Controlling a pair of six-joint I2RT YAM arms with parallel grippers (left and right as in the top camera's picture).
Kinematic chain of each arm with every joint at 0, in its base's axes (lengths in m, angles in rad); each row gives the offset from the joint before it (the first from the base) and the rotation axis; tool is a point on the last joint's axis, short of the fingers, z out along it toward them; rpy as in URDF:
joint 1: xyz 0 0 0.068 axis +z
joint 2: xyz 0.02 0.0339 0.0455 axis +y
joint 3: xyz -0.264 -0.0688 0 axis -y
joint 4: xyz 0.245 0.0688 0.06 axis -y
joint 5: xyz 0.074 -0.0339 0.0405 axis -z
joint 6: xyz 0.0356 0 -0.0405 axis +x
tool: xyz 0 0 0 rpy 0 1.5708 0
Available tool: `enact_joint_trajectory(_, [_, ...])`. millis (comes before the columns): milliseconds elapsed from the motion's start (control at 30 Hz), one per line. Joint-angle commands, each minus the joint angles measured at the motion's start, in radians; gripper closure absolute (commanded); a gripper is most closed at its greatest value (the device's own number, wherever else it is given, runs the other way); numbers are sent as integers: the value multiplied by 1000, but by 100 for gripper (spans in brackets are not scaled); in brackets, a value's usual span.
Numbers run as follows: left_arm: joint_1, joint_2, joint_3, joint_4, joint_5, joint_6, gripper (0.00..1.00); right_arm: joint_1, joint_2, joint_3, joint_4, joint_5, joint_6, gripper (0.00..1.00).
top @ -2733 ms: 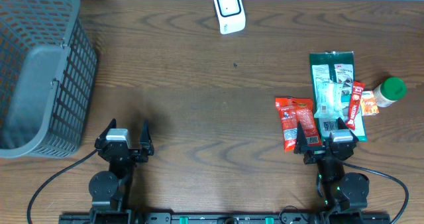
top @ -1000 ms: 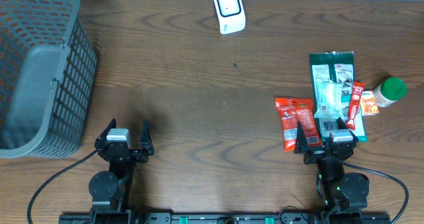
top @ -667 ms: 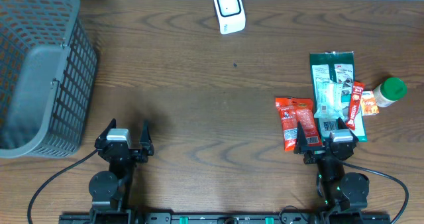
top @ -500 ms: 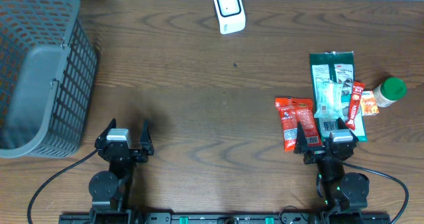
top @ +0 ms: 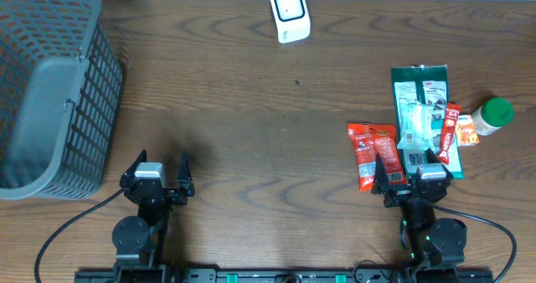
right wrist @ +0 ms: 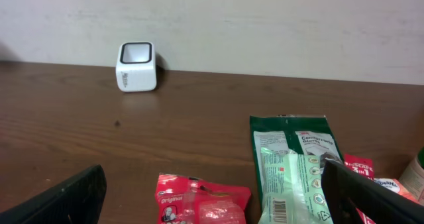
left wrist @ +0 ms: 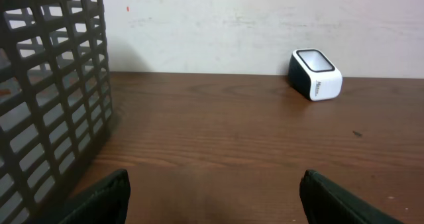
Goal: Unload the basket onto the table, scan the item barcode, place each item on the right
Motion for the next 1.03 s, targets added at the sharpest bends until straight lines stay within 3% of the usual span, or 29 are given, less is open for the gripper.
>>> enact_joint_trajectory(0, [4,-3,-8,-45,25,6,18,6,-5,-2,-4,3,-10,1])
enact_joint_trajectory(1000, [4,-3,-8,-45,25,6,18,6,-4,-2,-4,2,-10,1])
